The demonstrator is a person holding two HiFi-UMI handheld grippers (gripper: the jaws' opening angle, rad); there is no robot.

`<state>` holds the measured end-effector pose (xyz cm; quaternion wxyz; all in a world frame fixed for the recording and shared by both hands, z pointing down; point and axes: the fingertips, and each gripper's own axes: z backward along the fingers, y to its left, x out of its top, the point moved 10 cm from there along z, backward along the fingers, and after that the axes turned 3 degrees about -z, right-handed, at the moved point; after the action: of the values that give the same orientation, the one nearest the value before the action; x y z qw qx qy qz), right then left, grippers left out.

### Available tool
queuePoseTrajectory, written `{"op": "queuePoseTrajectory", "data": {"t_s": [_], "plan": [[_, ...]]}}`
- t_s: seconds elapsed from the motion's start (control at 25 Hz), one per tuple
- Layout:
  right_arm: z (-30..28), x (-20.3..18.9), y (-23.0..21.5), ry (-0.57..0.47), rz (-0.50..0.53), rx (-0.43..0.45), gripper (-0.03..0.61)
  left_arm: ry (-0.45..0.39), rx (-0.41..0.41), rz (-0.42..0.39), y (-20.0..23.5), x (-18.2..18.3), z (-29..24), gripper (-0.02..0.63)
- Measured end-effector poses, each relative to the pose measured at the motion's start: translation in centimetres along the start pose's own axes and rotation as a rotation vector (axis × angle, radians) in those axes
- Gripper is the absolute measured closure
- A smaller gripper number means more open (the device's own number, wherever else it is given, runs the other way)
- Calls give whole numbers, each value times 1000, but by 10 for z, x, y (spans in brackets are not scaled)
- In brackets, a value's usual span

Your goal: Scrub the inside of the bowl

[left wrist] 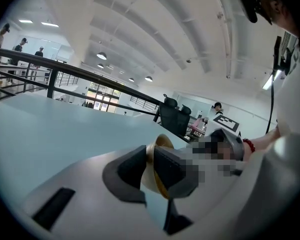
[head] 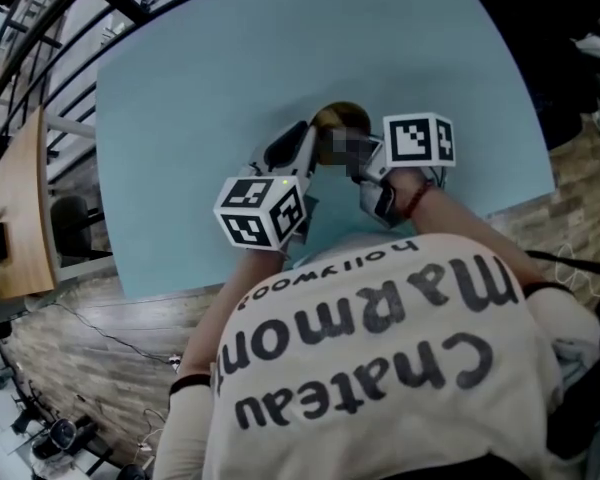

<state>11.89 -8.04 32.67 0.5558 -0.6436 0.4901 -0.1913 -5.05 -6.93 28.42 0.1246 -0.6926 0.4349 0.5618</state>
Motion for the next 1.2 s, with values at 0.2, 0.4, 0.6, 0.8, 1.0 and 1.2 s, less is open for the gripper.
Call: {"op": "queuePoseTrajectory", "data": {"t_s": [0.2,0.4,0.6,0.8,1.0,1.2], "plan": [[-6,-5,-24,-30,-46,19,517,26,9,6,11,-24,-5,568],[-8,-6,-38,-36,-62,28,517,33,47,26,23,-36,-5,568],[-3,-1,-50,-35,-38,14,517,15,73,54,26,-44,-11,568],[-6,-5,-64,-23,-33,0,517,1,119,89,38,-63,-11,569],[18,12,-69,-45,-33,-7,517,-2,166,109,26,-64,-15,569],[52,27,-75,-94,-58,-52,517,4,202,142,8,-64,-18,569]]}}
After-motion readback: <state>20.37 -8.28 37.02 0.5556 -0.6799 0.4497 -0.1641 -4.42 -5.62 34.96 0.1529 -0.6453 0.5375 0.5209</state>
